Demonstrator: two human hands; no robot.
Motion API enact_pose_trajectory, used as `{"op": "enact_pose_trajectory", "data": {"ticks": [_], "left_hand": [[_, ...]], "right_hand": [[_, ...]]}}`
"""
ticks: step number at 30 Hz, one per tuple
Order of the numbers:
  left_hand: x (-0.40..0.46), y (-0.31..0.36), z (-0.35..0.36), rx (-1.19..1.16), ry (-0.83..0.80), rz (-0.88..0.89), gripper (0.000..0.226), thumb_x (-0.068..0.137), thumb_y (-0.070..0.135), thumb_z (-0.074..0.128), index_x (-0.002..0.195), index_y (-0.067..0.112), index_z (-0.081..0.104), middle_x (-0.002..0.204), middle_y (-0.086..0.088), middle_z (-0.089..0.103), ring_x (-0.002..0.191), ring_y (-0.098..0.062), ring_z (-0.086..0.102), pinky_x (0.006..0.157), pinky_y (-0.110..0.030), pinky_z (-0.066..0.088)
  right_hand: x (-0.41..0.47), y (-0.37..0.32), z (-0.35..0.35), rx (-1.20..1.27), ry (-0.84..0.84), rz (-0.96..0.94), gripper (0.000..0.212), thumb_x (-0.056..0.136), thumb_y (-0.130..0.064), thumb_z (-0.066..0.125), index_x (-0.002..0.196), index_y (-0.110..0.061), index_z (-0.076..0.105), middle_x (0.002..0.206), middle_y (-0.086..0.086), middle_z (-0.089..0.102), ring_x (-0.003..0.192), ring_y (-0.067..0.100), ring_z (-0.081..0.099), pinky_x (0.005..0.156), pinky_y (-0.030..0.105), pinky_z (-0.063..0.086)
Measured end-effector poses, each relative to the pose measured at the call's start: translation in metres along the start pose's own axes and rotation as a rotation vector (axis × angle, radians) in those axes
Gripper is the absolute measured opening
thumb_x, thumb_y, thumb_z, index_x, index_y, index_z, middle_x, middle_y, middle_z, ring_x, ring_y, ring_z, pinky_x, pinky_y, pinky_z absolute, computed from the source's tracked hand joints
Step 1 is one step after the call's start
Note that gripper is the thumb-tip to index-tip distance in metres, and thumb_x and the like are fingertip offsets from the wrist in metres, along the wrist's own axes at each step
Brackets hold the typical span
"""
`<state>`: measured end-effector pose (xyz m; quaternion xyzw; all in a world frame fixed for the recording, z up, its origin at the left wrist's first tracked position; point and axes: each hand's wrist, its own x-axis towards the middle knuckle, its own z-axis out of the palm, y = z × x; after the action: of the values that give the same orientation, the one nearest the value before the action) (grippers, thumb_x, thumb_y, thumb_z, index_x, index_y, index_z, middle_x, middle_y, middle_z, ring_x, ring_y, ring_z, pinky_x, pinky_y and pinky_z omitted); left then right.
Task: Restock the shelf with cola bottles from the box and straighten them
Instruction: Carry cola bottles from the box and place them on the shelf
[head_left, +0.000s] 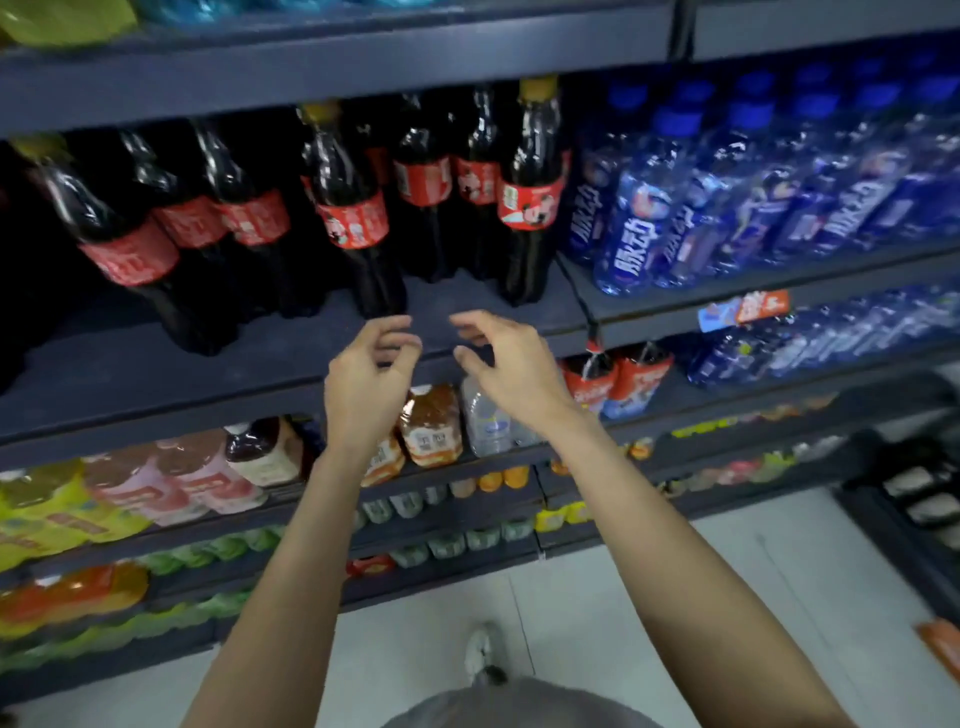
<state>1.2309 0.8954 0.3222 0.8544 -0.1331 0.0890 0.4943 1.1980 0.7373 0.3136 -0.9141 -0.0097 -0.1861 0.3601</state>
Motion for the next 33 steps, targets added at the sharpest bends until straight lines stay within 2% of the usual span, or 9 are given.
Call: {"op": "enact_pose_trajectory", "data": {"ticks": [5,8,11,15,18,20,25,29,33], "left_hand": [[-0.093,0.054,0.044,-0.134,-0.123,0.227,0.006,0.094,0.021,0.057,0.1,0.02,0.058,0.085,0.014,0.061,0.077,0.003,0.058,0.07,-0.008,0.043],[-0.16,0.072,0.091,-0.235,-0.272,0.312,0.002,0.094,0.018,0.055,0.096,0.019,0.056,0.087,0.012,0.062,0.083,0.003,0.06,0.073,-0.01,0.044],[-0.222,0.075,0.151,-0.214,-0.605,0.294,0.006,0.093,0.018,0.056,0.096,0.016,0.061,0.087,0.005,0.066,0.082,0.0,0.062,0.075,-0.013,0.047],[-0.303,0.078,0.238,-0.069,-1.056,0.152,0.01,0.09,0.011,0.062,0.094,0.02,0.062,0.09,0.001,0.067,0.079,0.006,0.06,0.074,-0.012,0.045],[-0.359,0.084,0.295,0.081,-1.3,0.111,0.012,0.082,0.028,0.064,0.087,0.038,0.06,0.085,0.006,0.068,0.083,-0.013,0.065,0.08,-0.026,0.049],[-0.394,0.097,0.33,0.161,-1.421,0.135,0.01,0.085,0.028,0.063,0.089,0.037,0.061,0.085,0.008,0.067,0.085,-0.016,0.064,0.08,-0.027,0.048],[-0.48,0.154,0.422,0.26,-1.554,0.288,0.016,0.089,0.021,0.061,0.104,0.022,0.066,0.091,0.007,0.066,0.088,-0.012,0.063,0.081,-0.023,0.045],[-0.545,0.213,0.507,0.257,-1.591,0.347,0.014,0.089,0.024,0.06,0.102,0.027,0.065,0.091,0.009,0.067,0.088,-0.011,0.064,0.08,-0.025,0.046],[-0.611,0.284,0.589,0.201,-1.639,0.344,0.012,0.089,0.024,0.06,0.1,0.027,0.065,0.097,0.006,0.068,0.092,-0.012,0.064,0.076,-0.025,0.047]], "right_hand": [[-0.132,0.03,-0.074,-0.02,0.195,0.094,0.017,0.089,-0.022,0.06,0.105,-0.018,0.061,0.088,-0.009,0.067,0.08,0.008,0.063,0.065,0.032,0.053],[-0.234,0.051,-0.111,0.009,0.448,0.208,0.016,0.09,-0.024,0.058,0.102,-0.014,0.061,0.093,-0.008,0.064,0.085,0.01,0.061,0.073,0.021,0.048],[-0.337,0.077,-0.13,-0.03,0.597,0.385,0.017,0.089,-0.021,0.06,0.103,-0.011,0.062,0.098,-0.005,0.064,0.091,0.009,0.058,0.082,0.017,0.045],[-0.463,0.111,-0.148,-0.054,0.622,0.702,0.023,0.088,-0.022,0.06,0.109,-0.013,0.063,0.104,-0.004,0.065,0.095,0.01,0.06,0.085,0.031,0.05],[-0.547,0.13,-0.169,-0.034,0.655,0.917,0.022,0.088,-0.02,0.064,0.11,-0.018,0.062,0.105,-0.005,0.065,0.097,0.013,0.061,0.085,0.039,0.051],[-0.598,0.141,-0.187,-0.036,0.651,1.041,0.024,0.088,-0.023,0.065,0.111,-0.019,0.062,0.105,-0.006,0.065,0.097,0.012,0.06,0.086,0.038,0.05],[-0.726,0.171,-0.254,-0.093,0.636,1.301,0.027,0.087,-0.026,0.066,0.113,-0.019,0.063,0.103,-0.005,0.064,0.09,0.01,0.058,0.084,0.032,0.048],[-0.82,0.208,-0.333,-0.128,0.616,1.477,0.031,0.089,-0.025,0.063,0.119,-0.017,0.06,0.115,0.0,0.064,0.103,0.018,0.059,0.082,0.026,0.042],[-0.892,0.245,-0.427,-0.178,0.621,1.605,0.037,0.09,-0.021,0.06,0.126,-0.014,0.056,0.125,0.005,0.061,0.115,0.023,0.056,0.091,0.031,0.041]]}}
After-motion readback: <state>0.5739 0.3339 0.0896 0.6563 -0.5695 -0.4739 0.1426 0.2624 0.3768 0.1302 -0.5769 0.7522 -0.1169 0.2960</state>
